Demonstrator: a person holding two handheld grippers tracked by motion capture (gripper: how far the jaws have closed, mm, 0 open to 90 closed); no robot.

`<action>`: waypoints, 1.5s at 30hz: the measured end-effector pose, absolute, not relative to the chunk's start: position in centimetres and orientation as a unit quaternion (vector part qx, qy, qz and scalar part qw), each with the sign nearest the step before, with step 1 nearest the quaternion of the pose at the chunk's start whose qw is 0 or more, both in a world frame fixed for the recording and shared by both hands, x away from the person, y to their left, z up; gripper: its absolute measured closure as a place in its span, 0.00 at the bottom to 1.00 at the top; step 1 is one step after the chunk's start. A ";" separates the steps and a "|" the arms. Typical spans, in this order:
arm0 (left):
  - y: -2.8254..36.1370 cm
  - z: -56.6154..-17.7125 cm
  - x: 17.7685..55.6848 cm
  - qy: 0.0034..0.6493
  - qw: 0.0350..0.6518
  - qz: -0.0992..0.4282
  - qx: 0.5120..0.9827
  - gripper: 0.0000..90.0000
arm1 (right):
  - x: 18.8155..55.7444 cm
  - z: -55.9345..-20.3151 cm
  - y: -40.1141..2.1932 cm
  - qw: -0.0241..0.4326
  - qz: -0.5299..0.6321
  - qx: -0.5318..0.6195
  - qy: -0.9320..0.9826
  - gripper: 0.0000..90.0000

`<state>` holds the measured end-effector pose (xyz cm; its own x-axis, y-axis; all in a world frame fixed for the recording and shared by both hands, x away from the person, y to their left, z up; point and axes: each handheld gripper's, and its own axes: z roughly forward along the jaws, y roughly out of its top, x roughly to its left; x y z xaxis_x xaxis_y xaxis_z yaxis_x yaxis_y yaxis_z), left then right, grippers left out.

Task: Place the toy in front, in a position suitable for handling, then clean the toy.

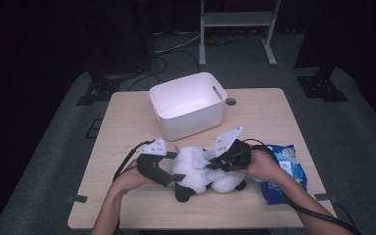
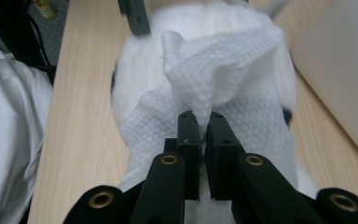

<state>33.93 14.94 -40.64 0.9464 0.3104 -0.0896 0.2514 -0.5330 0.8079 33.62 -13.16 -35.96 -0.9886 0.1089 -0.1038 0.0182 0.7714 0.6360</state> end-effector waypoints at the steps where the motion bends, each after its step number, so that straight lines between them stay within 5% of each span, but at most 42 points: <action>1: 14.9 -40.6 33.9 0.162 0.456 0.033 0.875 0.15 | 33.7 -36.0 -13.7 0.070 0.335 0.038 0.939 0.94; 19: 14.9 -40.6 34.0 0.162 0.452 0.036 0.876 0.15 | 32.7 -37.2 -19.3 0.063 0.347 0.095 0.931 0.93; 45: 14.9 -40.9 34.1 0.160 0.445 0.035 0.880 0.15 | 35.6 -35.0 -7.9 0.061 0.354 0.012 0.933 0.91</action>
<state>34.10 14.87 -40.91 0.9461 0.3134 -0.0817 0.2515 -0.5519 0.7951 35.59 -7.87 -35.04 -0.9922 0.0654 -0.1063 -0.0215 0.7494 0.6618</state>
